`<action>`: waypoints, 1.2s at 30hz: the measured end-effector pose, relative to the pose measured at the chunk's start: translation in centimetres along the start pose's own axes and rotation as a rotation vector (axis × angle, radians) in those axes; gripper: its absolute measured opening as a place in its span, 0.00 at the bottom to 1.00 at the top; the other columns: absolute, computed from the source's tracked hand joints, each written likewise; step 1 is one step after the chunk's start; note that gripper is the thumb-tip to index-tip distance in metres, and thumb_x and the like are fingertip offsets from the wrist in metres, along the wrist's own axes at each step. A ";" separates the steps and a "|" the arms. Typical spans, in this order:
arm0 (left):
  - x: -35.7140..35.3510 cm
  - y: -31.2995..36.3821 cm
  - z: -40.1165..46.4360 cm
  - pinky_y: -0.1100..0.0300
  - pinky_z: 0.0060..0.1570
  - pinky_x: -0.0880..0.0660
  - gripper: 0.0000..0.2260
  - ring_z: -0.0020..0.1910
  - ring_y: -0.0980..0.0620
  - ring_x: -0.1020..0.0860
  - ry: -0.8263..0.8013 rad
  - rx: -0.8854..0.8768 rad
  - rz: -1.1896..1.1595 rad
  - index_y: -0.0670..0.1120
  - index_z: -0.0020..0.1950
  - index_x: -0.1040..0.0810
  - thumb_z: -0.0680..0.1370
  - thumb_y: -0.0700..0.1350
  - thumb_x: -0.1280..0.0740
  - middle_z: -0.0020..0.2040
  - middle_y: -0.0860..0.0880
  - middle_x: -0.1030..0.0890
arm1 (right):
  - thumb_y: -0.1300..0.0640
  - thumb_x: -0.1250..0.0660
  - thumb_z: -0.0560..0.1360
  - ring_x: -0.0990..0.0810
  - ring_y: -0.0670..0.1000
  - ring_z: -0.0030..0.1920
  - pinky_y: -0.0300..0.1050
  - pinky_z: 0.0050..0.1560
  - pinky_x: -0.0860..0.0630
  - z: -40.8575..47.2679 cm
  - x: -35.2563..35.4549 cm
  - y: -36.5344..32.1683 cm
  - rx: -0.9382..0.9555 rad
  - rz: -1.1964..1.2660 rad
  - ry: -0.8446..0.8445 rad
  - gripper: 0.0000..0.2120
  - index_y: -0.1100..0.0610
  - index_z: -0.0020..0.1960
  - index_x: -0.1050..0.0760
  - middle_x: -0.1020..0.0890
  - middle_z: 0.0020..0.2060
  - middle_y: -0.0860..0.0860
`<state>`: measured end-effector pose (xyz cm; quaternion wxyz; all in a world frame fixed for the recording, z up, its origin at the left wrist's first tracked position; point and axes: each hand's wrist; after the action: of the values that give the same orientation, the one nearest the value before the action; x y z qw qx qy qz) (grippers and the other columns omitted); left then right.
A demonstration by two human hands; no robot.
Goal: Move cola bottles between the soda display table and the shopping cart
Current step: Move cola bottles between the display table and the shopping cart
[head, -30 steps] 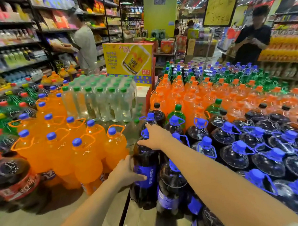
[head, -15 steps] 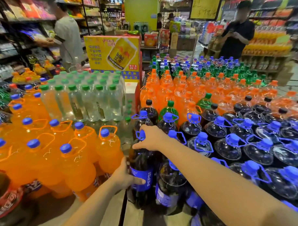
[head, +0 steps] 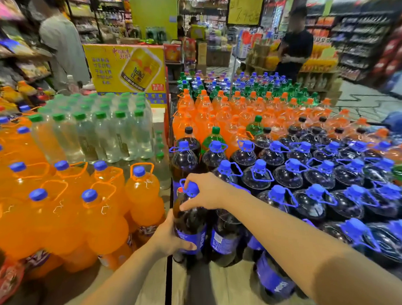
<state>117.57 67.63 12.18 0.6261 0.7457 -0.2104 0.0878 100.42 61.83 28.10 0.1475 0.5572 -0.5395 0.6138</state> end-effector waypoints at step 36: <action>2.5 4.4 8.7 0.65 0.35 0.21 0.16 0.34 0.57 0.15 0.222 0.232 -0.658 0.47 0.67 0.28 0.83 0.34 0.33 0.38 0.52 0.13 | 0.45 0.21 0.72 0.20 0.60 0.62 0.55 0.64 0.25 11.8 6.1 3.0 -0.059 0.157 0.243 0.31 0.64 0.66 0.23 0.18 0.62 0.61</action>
<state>116.80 58.09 15.39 0.5511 0.8254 0.1216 -0.0144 102.23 48.44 29.34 0.1797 0.4303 -0.5773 0.6703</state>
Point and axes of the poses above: each hand's wrist, its own z-axis towards the middle knuckle, its own x-axis out of the back of the hand, y = z × x
